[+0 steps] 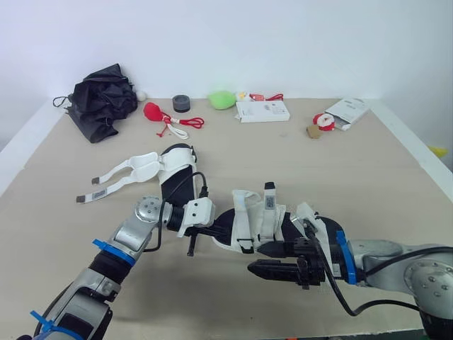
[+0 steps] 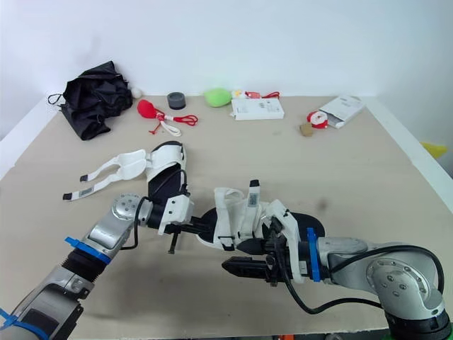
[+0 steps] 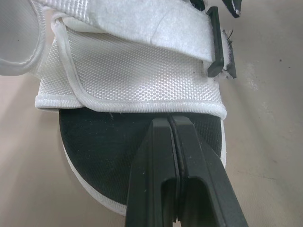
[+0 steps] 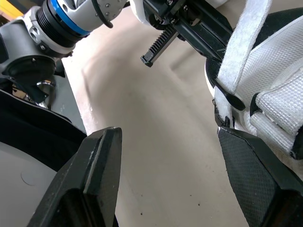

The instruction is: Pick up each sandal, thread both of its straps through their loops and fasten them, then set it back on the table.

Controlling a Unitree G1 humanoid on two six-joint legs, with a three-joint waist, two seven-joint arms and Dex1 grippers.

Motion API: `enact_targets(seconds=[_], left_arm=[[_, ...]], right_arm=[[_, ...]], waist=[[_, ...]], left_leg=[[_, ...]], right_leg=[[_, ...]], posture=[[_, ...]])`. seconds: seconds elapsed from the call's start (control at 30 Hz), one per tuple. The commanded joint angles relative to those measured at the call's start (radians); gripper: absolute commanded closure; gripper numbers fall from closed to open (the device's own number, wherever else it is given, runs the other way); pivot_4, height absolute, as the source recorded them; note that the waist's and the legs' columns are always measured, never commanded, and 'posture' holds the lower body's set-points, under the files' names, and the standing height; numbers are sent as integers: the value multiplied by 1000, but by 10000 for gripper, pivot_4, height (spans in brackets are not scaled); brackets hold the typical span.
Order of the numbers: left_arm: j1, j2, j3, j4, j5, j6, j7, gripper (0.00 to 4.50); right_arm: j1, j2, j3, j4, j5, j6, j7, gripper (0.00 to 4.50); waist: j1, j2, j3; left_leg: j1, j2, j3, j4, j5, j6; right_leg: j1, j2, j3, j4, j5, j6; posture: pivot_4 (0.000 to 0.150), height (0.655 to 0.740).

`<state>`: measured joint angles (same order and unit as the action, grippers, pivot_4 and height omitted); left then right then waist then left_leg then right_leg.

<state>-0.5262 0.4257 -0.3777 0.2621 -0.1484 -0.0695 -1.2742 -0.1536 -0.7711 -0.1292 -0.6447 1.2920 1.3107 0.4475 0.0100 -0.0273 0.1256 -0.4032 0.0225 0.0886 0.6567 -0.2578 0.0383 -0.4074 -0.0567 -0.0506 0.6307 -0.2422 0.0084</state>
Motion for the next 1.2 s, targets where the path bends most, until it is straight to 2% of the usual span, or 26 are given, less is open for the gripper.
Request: enact_targets(seconds=[0.03, 0.6, 1.2], left_arm=[[38, 20, -53, 82, 81, 32, 2, 45000], [44, 36, -55, 44, 81, 33, -8, 45000], [41, 38, -58, 45, 78, 30, -10, 45000]], right_arm=[[-4, -20, 12, -15, -5, -23, -3, 10110], [12, -37, 35, 22, -45, -59, -8, 10110], [-42, 51, 86, 59, -74, -75, -58, 10110]], waist=[[0, 0, 0], [0, 0, 0], [-2, 0, 0]], left_leg=[[0, 0, 0, 0, 0, 0], [0, 0, 0, 0, 0, 0], [0, 0, 0, 1, 1, 1]], right_leg=[[0, 0, 0, 0, 0, 0], [0, 0, 0, 0, 0, 0], [0, 1, 0, 0, 1, 0]], posture=[[1500, 7400], [1500, 7400], [1500, 7400]])
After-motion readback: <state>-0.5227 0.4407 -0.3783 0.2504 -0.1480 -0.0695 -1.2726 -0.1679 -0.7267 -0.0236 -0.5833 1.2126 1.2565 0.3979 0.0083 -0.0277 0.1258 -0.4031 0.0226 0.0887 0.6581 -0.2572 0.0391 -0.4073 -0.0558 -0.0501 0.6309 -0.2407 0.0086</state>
